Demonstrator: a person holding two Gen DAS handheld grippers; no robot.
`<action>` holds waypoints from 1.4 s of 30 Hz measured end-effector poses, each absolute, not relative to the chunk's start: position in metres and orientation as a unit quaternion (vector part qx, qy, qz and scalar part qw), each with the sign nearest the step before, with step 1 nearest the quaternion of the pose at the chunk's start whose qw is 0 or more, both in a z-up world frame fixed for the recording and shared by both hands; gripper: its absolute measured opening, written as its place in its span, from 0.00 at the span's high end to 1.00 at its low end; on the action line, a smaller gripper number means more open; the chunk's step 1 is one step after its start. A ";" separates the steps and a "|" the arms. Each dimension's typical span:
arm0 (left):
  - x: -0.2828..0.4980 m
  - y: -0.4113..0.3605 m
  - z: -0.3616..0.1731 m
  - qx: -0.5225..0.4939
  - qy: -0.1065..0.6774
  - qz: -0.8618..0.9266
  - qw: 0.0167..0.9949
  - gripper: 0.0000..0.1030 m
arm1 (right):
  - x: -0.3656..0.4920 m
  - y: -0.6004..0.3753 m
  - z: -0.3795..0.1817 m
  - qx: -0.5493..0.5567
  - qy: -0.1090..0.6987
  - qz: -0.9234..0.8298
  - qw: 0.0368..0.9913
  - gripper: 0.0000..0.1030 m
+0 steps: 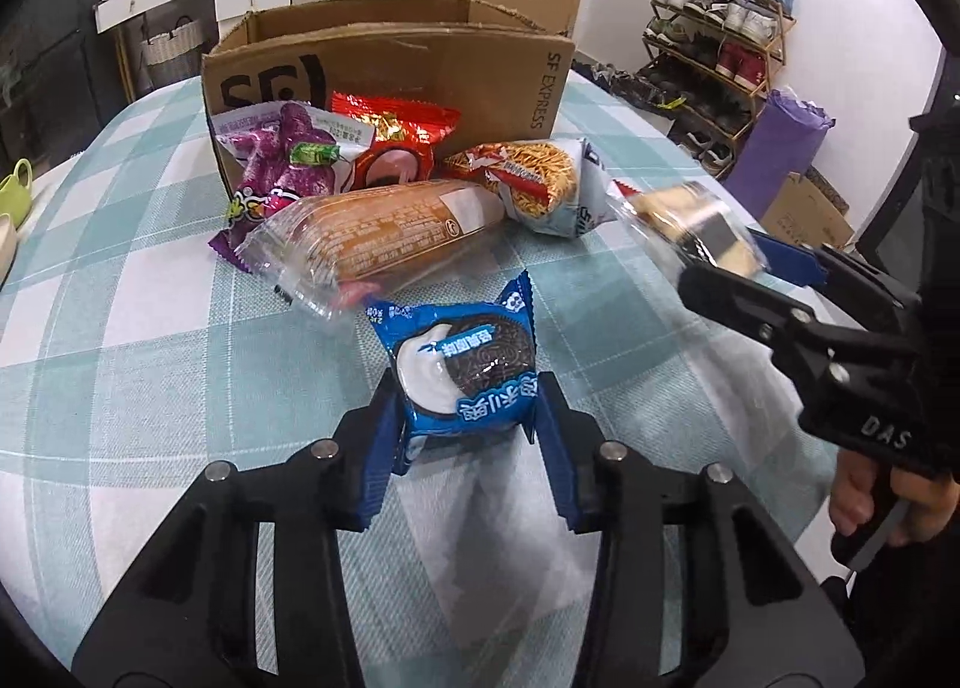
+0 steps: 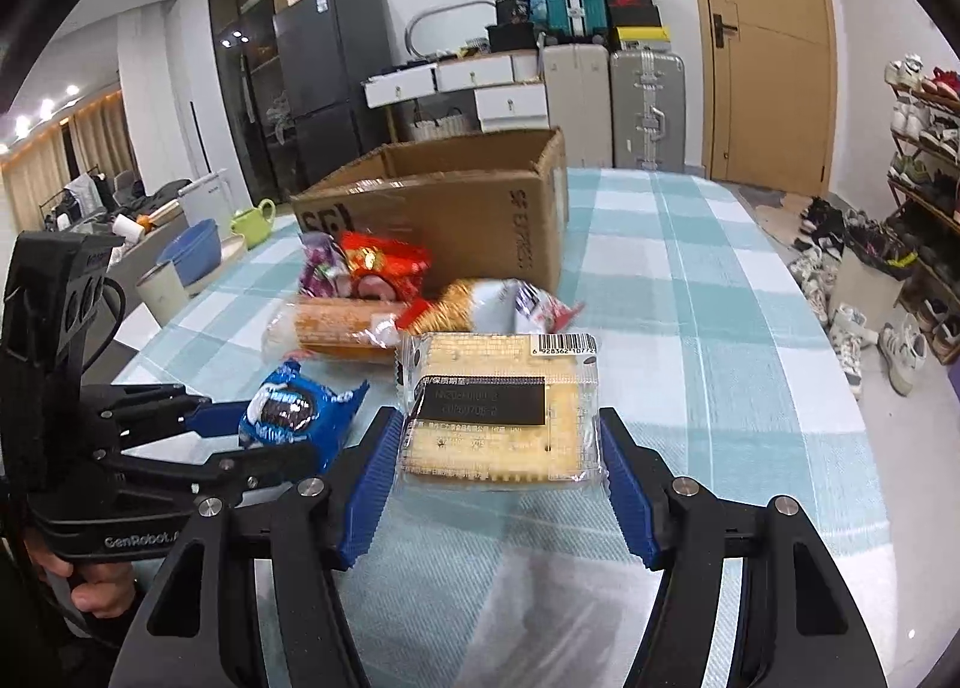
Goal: Organize snacks
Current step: 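Grasp the blue cookie packet with the left gripper while the right holds the cracker packet, then carry the blue cookie packet over the box with the left gripper while the right carries the cracker packet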
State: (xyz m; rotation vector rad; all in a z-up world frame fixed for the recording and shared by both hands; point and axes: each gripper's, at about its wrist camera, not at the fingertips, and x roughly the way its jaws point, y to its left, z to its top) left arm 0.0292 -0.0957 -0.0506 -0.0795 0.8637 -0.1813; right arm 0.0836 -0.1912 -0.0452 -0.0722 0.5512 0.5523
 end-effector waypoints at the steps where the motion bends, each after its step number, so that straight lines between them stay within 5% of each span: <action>1: 0.026 -0.094 -0.048 -0.039 0.415 -0.088 0.905 0.62 | 0.084 -0.189 -0.044 -0.034 0.265 0.273 0.924 0.37; 16: -0.004 -0.040 0.002 -0.077 0.365 -0.063 0.926 0.62 | 0.099 -0.168 -0.024 -0.034 0.244 0.301 0.921 0.37; 42: 0.075 -0.016 0.060 -0.060 0.316 -0.016 0.947 0.62 | 0.141 -0.138 0.029 -0.045 0.206 0.324 0.922 0.37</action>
